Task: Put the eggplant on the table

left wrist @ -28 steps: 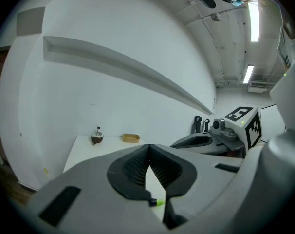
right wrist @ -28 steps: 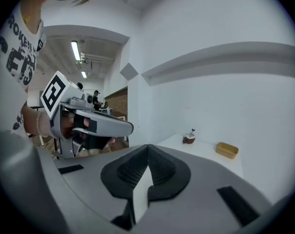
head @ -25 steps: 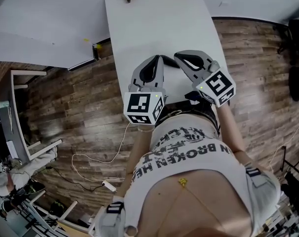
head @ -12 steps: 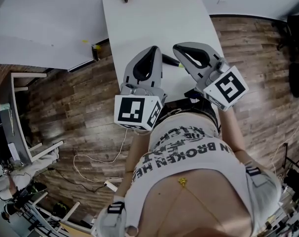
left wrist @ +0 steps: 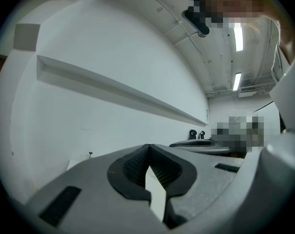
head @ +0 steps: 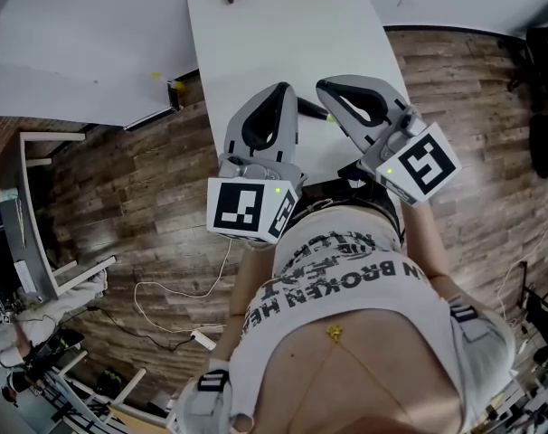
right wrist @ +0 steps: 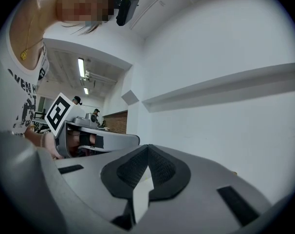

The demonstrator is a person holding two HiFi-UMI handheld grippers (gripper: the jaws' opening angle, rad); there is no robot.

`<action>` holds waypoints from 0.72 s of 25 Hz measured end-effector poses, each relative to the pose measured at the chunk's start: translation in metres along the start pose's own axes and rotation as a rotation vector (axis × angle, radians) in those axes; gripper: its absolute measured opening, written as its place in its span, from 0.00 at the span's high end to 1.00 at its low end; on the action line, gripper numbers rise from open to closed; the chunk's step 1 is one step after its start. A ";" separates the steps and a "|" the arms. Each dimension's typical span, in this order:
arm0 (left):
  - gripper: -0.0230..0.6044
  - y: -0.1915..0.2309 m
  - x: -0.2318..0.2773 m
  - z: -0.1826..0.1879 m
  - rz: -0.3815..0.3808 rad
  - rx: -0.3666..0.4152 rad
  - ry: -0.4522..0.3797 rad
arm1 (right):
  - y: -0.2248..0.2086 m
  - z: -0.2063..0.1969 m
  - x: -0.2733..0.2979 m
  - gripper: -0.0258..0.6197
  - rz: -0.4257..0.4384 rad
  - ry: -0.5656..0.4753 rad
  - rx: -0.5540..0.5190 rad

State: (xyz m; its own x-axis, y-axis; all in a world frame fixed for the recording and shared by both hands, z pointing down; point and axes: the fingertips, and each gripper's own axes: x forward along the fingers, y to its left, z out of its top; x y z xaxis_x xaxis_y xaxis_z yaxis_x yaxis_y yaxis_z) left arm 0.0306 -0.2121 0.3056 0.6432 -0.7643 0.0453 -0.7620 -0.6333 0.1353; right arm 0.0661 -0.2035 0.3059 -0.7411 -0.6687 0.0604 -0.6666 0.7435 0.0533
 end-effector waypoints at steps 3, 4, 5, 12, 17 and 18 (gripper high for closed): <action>0.97 -0.001 0.000 0.001 0.003 0.002 0.001 | -0.001 0.001 -0.001 0.95 -0.001 0.002 -0.006; 0.97 -0.001 0.000 0.001 0.005 0.004 0.001 | -0.002 0.001 -0.002 0.95 0.000 0.003 -0.007; 0.97 -0.001 0.000 0.001 0.006 0.005 0.000 | -0.002 0.002 -0.002 0.95 0.001 0.006 -0.009; 0.97 -0.002 0.001 0.003 0.010 0.008 -0.001 | -0.002 0.005 -0.004 0.95 0.007 0.002 -0.007; 0.97 -0.003 -0.001 0.003 0.008 0.007 0.002 | 0.001 0.008 -0.003 0.95 0.008 0.001 0.004; 0.97 -0.003 -0.001 0.003 0.007 0.006 0.002 | 0.003 0.008 -0.003 0.95 0.008 0.003 0.004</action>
State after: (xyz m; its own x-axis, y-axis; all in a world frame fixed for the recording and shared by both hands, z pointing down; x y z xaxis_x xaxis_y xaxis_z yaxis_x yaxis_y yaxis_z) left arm 0.0317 -0.2095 0.3020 0.6379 -0.7686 0.0485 -0.7671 -0.6285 0.1287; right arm 0.0658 -0.1998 0.2975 -0.7464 -0.6624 0.0635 -0.6607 0.7491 0.0486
